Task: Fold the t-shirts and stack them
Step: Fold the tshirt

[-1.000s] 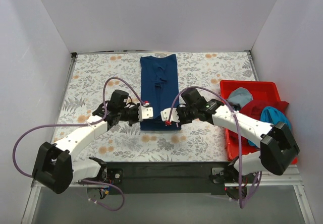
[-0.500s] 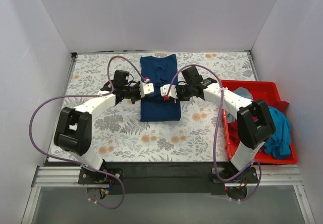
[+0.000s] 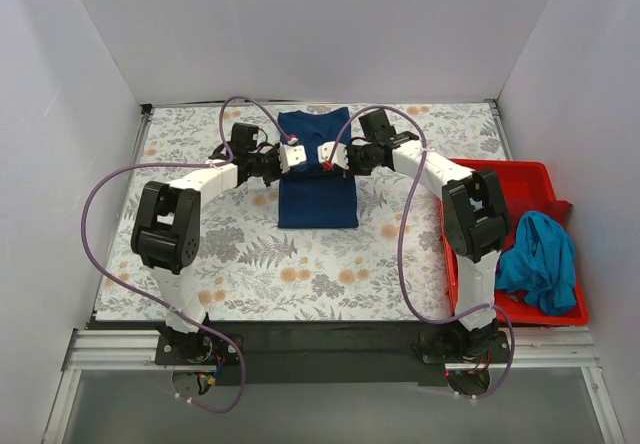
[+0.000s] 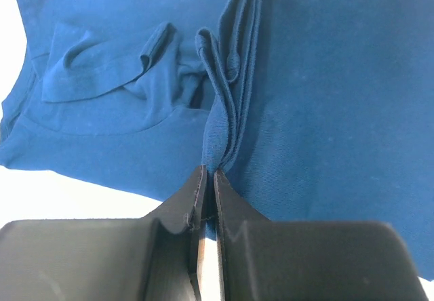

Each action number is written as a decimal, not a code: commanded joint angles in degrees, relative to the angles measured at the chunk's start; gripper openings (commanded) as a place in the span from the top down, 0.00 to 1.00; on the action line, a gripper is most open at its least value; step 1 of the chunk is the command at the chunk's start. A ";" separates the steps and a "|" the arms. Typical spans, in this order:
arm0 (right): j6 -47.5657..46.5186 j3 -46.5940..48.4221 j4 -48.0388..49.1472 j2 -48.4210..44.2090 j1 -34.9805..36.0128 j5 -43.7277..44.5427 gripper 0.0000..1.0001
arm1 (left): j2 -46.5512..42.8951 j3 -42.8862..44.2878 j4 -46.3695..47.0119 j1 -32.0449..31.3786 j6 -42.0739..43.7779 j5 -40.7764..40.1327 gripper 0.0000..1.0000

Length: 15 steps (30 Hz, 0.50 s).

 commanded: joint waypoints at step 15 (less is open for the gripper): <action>-3.59 5.80 3.69 7.73 -0.33 1.84 0.99 | 7.56 5.90 5.42 1.88 -0.52 -2.97 1.00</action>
